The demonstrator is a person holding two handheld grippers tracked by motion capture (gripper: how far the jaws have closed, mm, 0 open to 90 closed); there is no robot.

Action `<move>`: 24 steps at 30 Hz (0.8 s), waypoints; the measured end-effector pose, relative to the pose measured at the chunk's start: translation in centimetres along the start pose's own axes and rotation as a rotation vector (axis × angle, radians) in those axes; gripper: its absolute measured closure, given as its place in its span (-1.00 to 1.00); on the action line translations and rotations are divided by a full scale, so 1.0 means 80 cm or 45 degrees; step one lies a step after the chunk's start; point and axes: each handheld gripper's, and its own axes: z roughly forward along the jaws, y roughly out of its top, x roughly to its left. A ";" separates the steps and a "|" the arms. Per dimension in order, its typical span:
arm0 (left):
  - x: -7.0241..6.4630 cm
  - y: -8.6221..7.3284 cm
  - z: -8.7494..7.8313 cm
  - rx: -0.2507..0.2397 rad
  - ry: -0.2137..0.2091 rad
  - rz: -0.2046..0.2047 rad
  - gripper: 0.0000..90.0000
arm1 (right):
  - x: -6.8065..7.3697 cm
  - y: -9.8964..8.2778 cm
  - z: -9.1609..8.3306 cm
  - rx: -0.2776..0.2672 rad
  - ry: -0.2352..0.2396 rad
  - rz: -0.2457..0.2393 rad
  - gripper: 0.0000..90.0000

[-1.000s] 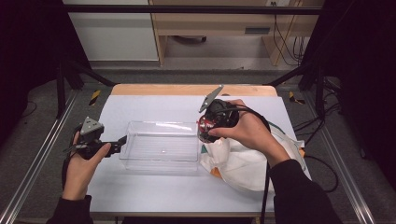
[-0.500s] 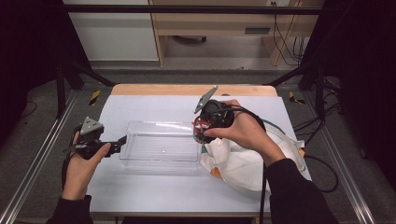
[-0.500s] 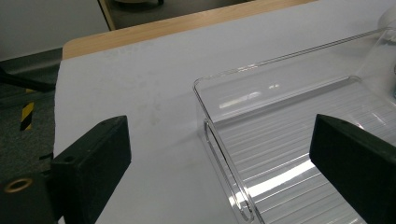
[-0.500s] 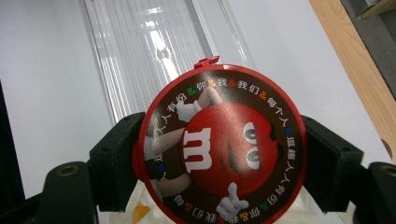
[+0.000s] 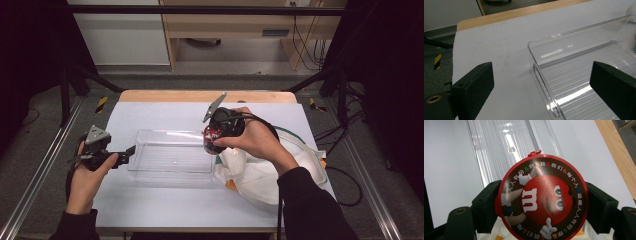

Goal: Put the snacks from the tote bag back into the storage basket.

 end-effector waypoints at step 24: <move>0.001 -0.002 0.002 0.012 0.002 -0.003 -0.88 | -0.005 0.011 0.025 -0.007 0.005 -0.004 -0.46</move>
